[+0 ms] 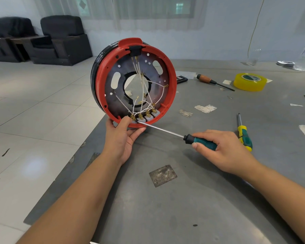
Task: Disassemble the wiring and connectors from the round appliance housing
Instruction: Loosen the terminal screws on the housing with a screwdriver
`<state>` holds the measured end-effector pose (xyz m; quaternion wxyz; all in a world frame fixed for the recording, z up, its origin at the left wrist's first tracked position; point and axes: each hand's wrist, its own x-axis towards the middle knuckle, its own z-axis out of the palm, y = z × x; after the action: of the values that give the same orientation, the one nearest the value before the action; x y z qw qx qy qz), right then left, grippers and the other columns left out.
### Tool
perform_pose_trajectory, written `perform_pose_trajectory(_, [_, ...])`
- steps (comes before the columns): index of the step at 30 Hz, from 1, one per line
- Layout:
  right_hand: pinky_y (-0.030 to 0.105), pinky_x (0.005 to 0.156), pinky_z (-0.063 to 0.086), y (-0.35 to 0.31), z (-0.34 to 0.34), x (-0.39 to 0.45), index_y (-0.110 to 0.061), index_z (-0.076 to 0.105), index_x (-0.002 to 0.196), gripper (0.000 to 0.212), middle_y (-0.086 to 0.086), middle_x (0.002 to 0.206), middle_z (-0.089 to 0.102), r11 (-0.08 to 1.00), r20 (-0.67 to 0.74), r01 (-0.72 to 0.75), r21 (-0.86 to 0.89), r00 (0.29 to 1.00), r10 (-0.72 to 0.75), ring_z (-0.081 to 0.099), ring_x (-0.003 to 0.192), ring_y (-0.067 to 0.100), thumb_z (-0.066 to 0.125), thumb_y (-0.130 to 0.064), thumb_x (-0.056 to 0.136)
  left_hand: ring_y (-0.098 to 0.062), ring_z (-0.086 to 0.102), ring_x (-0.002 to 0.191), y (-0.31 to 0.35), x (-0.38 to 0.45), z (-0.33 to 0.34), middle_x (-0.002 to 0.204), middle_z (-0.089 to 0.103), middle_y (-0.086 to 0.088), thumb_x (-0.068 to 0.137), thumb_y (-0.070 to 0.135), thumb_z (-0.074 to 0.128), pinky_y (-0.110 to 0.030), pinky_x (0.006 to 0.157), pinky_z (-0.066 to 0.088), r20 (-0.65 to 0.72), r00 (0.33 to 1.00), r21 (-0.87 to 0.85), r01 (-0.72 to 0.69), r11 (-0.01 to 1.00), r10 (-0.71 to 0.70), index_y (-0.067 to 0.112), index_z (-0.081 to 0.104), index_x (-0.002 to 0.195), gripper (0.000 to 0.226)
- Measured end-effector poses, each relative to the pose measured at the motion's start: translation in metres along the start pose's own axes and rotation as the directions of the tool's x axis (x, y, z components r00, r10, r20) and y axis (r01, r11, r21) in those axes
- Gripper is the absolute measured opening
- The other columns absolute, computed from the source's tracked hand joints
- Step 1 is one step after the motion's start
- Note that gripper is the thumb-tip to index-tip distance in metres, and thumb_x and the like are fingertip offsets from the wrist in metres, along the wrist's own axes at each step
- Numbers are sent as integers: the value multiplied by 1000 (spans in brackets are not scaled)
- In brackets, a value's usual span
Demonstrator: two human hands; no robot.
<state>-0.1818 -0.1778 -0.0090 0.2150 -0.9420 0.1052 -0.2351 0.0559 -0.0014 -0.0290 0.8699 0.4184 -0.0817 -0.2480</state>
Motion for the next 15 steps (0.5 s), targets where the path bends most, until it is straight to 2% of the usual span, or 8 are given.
perform_pose_trajectory(2, [22, 79, 50, -2, 3, 0, -24, 72, 126, 52, -15, 97, 68, 1000, 13, -2, -3, 1000, 2, 64, 90, 5, 50, -58, 92, -41, 77, 104, 0, 1, 0, 82, 76, -5, 97, -4, 59, -50, 87, 65, -15, 1000, -33, 10, 999, -11, 15, 43, 149, 58])
perform_pose_trajectory(5, [9, 77, 41, -4, 6, 1, -23, 71, 126, 45, -15, 97, 67, 999, 6, -5, -32, 1000, 5, 61, 88, 2, 55, -51, 95, -40, 77, 104, 2, 2, 0, 88, 71, -11, 97, -3, 60, -51, 87, 65, -31, 999, -58, 28, 998, -30, 12, 42, 150, 59])
perform_pose_trajectory(8, [6, 76, 38, -7, 7, 0, -22, 71, 127, 41, -14, 96, 66, 999, 4, -9, -46, 1000, 9, 60, 86, 1, 58, -45, 97, -40, 77, 104, 2, 1, 0, 91, 69, -14, 97, -3, 60, -51, 86, 65, -35, 999, -68, 36, 997, -38, 13, 44, 145, 54])
perform_pose_trajectory(12, [8, 75, 41, -10, 10, -1, -22, 71, 126, 36, -13, 95, 67, 1000, 4, -17, -16, 1000, 17, 60, 86, 1, 60, -41, 98, -33, 79, 94, 3, 2, 0, 75, 69, -8, 97, -3, 60, -49, 82, 66, -49, 998, -86, 36, 996, -40, 14, 45, 128, 39])
perform_pose_trajectory(15, [21, 79, 48, -11, 16, -2, -23, 72, 123, 30, -9, 95, 70, 1000, -14, -8, 18, 1000, 8, 63, 87, 8, 63, -35, 98, -28, 79, 85, 4, 2, 1, 72, 68, -8, 96, -3, 59, -45, 76, 66, -66, 997, -102, 32, 994, -39, 12, 43, 123, 35])
